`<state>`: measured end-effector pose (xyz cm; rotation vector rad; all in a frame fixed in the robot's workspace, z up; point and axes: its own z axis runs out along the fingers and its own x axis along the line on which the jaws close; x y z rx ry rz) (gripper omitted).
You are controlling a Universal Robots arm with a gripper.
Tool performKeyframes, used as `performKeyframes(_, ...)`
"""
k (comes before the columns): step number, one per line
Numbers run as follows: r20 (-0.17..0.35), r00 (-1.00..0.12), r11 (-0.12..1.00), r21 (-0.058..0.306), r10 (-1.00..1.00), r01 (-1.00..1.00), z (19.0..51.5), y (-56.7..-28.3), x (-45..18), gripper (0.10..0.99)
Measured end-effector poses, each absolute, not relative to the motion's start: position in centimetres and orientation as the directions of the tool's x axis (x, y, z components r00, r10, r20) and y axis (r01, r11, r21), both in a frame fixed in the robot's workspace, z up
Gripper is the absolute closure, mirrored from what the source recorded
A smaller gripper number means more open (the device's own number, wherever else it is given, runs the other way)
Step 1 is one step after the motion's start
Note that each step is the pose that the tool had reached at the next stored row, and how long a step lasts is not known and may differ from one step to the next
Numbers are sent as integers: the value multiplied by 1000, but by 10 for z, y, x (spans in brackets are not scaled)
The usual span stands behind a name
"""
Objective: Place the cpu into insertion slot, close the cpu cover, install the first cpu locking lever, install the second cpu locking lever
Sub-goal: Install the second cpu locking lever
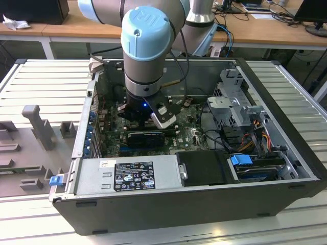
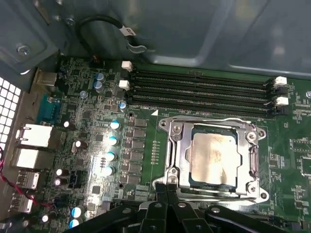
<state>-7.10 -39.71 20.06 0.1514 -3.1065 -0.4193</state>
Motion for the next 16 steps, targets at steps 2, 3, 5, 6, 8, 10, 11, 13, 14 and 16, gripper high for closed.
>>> performKeyframes(2, -10, -995, 959, 268, -96, -95, 198, -397, -71, 980)
performKeyframes(3, -10, -995, 958, 272, -96, -95, 198, -397, -72, 980)
performKeyframes(5, -12, -995, 954, 284, -96, -95, 196, -397, -74, 980)
performKeyframes(6, -12, -995, 953, 286, -96, -95, 196, -397, -76, 980)
performKeyframes(8, -12, -995, 953, 287, -96, -96, 196, -397, -76, 980)
performKeyframes(10, -12, -995, 953, 287, -96, -95, 197, -397, -77, 980)
performKeyframes(11, -12, -995, 953, 287, -96, -95, 199, -397, -77, 980)
performKeyframes(13, -12, -995, 953, 287, -96, -95, 208, -397, -77, 980)
performKeyframes(14, -12, -995, 953, 286, -96, -95, 209, -397, -76, 980)
performKeyframes(16, -10, -995, 954, 285, -96, -95, 222, -397, -76, 980)
